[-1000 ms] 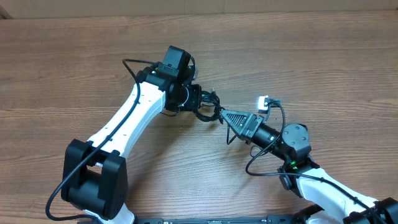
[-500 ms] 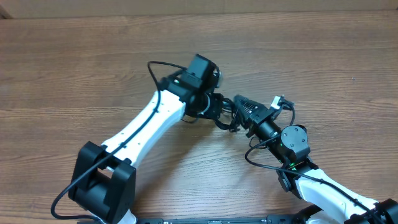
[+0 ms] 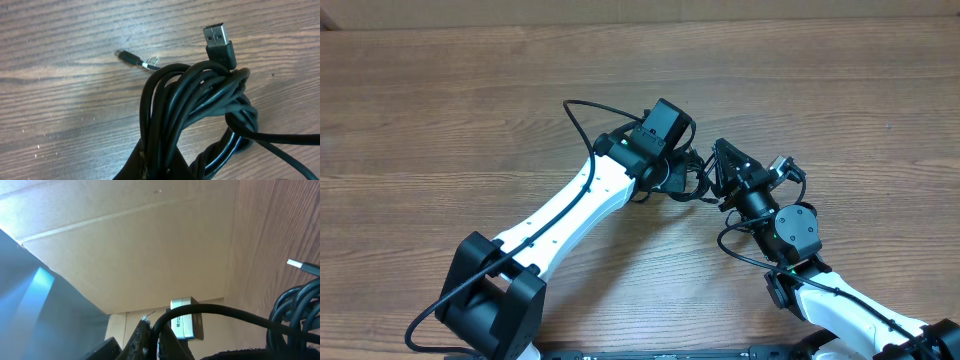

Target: Untangle cables

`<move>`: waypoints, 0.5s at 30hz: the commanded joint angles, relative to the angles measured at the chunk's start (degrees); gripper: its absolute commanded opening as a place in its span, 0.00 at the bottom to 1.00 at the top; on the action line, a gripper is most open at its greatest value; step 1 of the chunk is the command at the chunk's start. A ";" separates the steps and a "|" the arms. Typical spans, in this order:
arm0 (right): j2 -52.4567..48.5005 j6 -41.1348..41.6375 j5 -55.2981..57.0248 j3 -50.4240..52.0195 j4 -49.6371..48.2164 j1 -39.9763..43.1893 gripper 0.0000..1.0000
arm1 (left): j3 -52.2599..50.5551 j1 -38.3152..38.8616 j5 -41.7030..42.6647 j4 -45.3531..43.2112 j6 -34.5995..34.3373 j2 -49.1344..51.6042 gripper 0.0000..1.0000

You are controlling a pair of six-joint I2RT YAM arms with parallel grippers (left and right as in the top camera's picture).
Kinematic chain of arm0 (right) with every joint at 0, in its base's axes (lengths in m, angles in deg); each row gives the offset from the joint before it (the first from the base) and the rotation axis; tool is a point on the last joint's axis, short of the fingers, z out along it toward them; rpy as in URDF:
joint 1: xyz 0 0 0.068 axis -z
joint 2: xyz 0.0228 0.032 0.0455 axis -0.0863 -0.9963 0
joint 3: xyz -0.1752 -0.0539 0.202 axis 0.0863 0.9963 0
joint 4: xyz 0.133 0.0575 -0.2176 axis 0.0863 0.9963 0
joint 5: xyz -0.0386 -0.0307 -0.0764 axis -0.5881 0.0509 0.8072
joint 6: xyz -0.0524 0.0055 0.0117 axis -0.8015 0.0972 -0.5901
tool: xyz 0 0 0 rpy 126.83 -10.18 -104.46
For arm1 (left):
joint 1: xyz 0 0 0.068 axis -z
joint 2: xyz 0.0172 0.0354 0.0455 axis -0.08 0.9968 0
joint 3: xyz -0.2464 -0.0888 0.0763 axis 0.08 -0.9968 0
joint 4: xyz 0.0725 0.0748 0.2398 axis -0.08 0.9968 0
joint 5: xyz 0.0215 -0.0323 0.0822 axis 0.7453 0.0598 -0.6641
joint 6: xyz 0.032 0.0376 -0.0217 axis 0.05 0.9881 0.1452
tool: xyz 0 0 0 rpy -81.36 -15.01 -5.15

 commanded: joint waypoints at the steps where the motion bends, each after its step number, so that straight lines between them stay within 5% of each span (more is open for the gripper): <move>1: 1.22 0.50 3.43 -0.55 -1.88 0.11 0.11 | -1.38 0.70 -3.23 0.50 2.64 0.09 0.04; 4: 1.22 -6.01 2.93 -0.55 2.60 0.11 0.39 | -1.38 -0.11 -3.26 0.52 2.62 0.22 0.04; 7: 1.22 -23.04 0.59 -0.55 11.72 0.11 0.93 | -1.36 -3.02 -2.97 0.63 2.60 0.17 0.04; 8: 1.22 -29.92 -1.33 -0.55 15.50 0.11 1.00 | -1.36 -4.57 -2.73 0.81 2.58 0.17 0.04; 15: 1.22 -51.60 -17.79 -0.55 30.25 0.11 1.00 | -1.36 -17.77 9.88 1.16 8.94 0.20 0.04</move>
